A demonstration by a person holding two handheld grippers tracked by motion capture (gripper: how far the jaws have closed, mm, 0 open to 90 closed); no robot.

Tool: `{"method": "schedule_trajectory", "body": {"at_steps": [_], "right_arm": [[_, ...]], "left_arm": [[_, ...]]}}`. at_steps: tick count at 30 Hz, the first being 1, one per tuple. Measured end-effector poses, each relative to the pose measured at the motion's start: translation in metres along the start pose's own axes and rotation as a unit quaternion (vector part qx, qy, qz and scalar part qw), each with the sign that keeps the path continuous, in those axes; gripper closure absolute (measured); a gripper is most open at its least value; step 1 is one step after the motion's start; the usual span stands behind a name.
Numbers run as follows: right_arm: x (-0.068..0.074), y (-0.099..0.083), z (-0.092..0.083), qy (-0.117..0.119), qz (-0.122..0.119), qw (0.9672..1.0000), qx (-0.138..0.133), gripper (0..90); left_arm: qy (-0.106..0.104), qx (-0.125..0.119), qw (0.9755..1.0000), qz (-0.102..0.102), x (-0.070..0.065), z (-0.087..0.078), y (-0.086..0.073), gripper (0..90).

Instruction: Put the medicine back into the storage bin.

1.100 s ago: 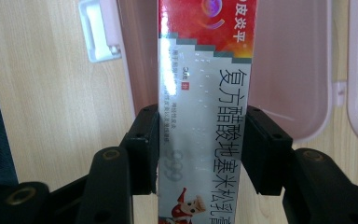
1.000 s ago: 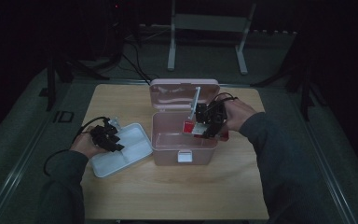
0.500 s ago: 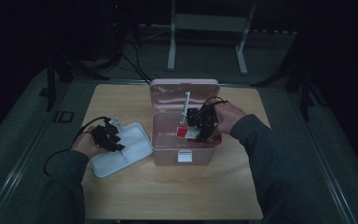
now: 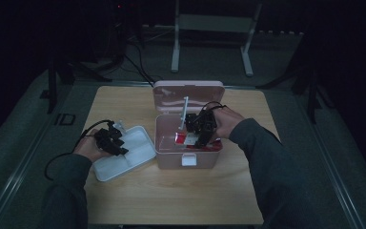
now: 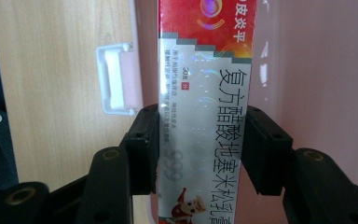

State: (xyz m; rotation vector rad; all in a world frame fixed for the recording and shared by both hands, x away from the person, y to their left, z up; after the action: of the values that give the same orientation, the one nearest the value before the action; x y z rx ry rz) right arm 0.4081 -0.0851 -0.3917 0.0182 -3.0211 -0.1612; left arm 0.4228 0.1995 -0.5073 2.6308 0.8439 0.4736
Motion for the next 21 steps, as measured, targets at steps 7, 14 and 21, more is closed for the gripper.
{"method": "schedule_trajectory", "body": {"at_steps": [7, 14, 21], "right_arm": [[0.0007, 0.0007, 0.0037, 0.007, -0.004, 0.9999, 0.007, 51.2], [0.001, 0.0015, 0.007, 0.01, -0.005, 0.9999, 0.012, 51.1], [0.0014, 0.0027, 0.0096, 0.014, -0.007, 0.9998, 0.016, 51.0]], "left_arm": [[0.001, 0.0, 1.0, 0.0, -0.0003, 0.001, -0.0004, 55.3], [0.001, -0.001, 1.0, -0.001, -0.0001, 0.0006, -0.0008, 55.4], [0.002, 0.0, 1.0, 0.0, 0.0, 0.001, -0.0012, 55.5]]}}
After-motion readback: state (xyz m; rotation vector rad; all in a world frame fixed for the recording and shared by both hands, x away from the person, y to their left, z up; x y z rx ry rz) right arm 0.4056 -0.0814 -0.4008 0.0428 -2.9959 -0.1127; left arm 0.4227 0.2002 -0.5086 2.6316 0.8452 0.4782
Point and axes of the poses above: each handheld gripper's, and its own axes: z roughly forward along the jaws, y roughly out of its top, x roughly to its left, the point moved 7 cm from there along z, roughly forward along the jaws, and after that the axes turned 11 degrees about y, right-handed, at the moved point
